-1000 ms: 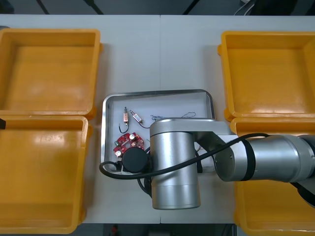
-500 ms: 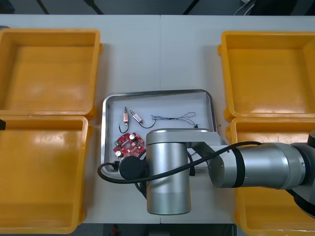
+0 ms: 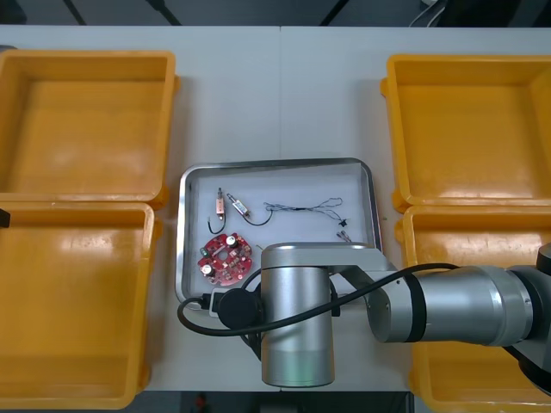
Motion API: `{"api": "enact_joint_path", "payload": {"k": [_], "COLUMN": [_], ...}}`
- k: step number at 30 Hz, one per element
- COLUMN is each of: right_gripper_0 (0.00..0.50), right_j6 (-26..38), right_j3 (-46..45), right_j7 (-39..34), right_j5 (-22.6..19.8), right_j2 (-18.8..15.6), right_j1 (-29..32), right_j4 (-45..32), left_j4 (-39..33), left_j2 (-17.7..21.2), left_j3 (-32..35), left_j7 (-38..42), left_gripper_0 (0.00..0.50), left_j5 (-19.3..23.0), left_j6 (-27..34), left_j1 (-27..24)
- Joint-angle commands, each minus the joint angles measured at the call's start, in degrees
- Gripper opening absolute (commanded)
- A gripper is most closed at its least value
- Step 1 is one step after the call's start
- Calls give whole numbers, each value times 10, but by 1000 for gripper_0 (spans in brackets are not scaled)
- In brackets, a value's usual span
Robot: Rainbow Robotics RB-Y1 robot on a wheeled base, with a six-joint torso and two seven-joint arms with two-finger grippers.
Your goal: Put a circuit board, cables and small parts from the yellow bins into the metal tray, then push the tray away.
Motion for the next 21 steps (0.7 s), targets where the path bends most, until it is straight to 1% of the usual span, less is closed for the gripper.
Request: {"api": "enact_joint_path", "payload": {"k": [1,2,3,4,5,6,7,8,9,12,21], "right_gripper_0": [500,489,353,168,153,65,21,2,0,0,0], "right_j6": [-10,-10,-11,-11,-11,-12,-12,-12,-12,-12,-18], "right_j3": [9,9,9,9,9,9,9,9,9,9,9], "right_j7": [11,12,11,11,11,11,12,12,11,11,18], "right_j5": [14,14,15,19,19,22,26,27,29,35,73], "right_j2": [13,12,13,12,12,13,12,12,11,9,-13], "right_j1": [12,12,12,12,12,12,12,12,12,12,0], "right_j4": [-2,-2,-2,-2,-2,-2,-3,-2,-2,-3,-3], "left_j4": [-12,-12,-12,-12,-12,-12,-12,-12,-12,-12,-12], "left_j2": [22,22,22,22,22,22,22,22,22,22,22], "left_j3": [17,17,17,17,17,17,17,17,17,17,17], "left_j7": [15,15,15,15,15,15,15,15,15,15,15], "left_gripper_0": [500,500,500,500,500,500,500,500,500,500,500], "left_j5": [1,1,1,1,1,1,1,1,1,1,1], "left_j6": [4,4,4,4,4,4,4,4,4,4,4], "left_j1": [12,12,12,12,12,12,12,12,12,12,12]}}
